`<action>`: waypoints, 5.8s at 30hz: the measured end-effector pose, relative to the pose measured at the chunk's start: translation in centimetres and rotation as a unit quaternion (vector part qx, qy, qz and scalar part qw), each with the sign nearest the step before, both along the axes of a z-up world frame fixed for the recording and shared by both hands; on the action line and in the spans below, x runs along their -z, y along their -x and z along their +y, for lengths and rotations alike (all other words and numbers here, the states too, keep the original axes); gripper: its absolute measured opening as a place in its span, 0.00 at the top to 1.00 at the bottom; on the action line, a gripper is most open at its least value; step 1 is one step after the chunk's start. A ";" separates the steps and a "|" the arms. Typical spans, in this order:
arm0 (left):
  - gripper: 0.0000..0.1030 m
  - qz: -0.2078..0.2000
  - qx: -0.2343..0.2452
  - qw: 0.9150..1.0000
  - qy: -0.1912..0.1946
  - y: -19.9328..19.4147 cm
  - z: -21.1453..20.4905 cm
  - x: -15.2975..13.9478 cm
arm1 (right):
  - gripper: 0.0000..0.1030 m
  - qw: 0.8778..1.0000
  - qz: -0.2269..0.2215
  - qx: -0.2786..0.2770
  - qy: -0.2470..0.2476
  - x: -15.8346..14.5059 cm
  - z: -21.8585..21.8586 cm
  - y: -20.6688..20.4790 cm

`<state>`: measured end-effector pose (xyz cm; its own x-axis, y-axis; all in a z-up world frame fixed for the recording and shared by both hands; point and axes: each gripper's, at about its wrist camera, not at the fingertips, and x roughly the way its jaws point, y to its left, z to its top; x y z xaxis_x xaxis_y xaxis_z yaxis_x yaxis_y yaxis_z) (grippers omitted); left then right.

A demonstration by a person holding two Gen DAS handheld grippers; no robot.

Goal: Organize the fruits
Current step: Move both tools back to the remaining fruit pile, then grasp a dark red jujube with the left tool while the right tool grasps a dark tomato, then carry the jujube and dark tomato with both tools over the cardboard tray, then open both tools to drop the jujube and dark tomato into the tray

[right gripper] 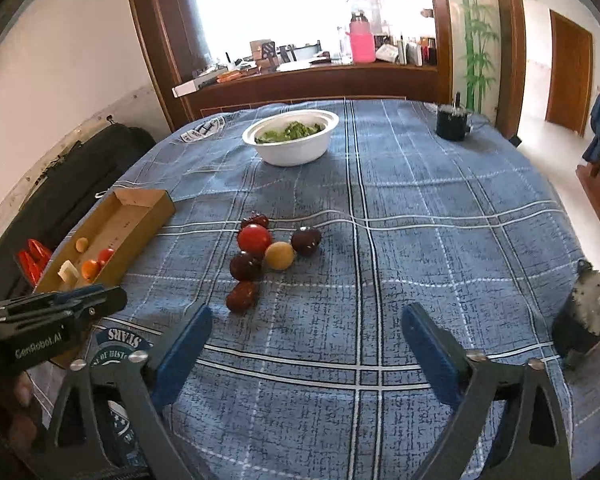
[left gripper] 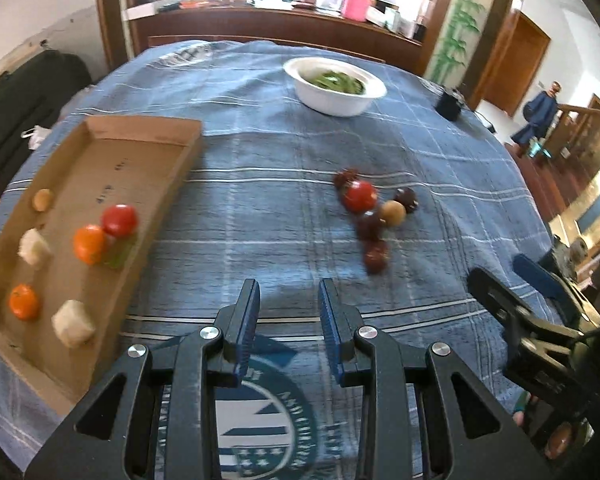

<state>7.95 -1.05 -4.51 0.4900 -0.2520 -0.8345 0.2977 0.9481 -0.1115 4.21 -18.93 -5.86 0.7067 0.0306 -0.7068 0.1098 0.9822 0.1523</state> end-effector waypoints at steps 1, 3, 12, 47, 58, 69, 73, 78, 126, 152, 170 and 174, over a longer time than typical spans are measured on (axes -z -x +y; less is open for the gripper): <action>0.74 0.004 0.005 1.000 0.003 0.0 -0.4 0.2 | 0.16 1.000 0.006 0.000 0.002 0.2 0.0 -0.3; 0.74 0.011 0.017 1.000 0.007 0.0 -1.2 0.5 | 0.20 1.000 0.013 -0.004 0.003 0.7 -0.2 -0.8; 0.74 0.027 0.046 0.999 0.008 -0.1 -3.4 1.5 | 0.46 0.998 0.036 -0.020 -0.044 1.9 -1.5 -2.8; 0.80 0.069 0.092 0.992 0.058 -4.0 -7.9 5.2 | 0.68 0.995 0.078 0.000 -0.068 3.9 -2.4 -12.6; 0.85 0.070 0.089 0.991 0.073 -4.4 -7.2 5.3 | 0.73 0.994 0.089 0.010 -0.066 5.0 -3.0 -12.8; 0.85 0.042 0.080 0.992 0.085 -2.4 -3.9 2.5 | 0.73 0.995 0.060 -0.009 -0.085 2.4 -1.9 -9.5; 0.84 0.036 0.073 0.993 0.090 -1.7 -2.3 1.7 | 0.73 0.995 0.049 -0.021 -0.083 1.3 -0.6 -7.7; 0.84 0.027 0.046 0.996 0.074 -0.8 0.7 1.3 | 0.73 0.995 0.042 -0.039 -0.083 0.4 1.2 -5.8; 0.84 -0.028 -0.109 0.994 -0.008 -0.8 13.4 0.0 | 0.74 0.985 0.050 -0.161 -0.049 -0.2 15.1 -5.6; 0.84 -0.012 -0.150 0.988 -0.023 -10.2 17.6 0.5 | 0.74 0.972 0.051 -0.228 -0.037 -0.2 22.8 -16.5; 0.83 0.064 -0.165 0.983 -0.039 -14.6 17.8 4.7 | 0.72 0.962 0.094 -0.256 -0.009 3.9 25.0 -21.2; 0.83 0.071 -0.170 0.982 -0.036 -14.6 18.1 4.7 | 0.72 0.961 0.093 -0.262 -0.002 4.1 25.2 -21.1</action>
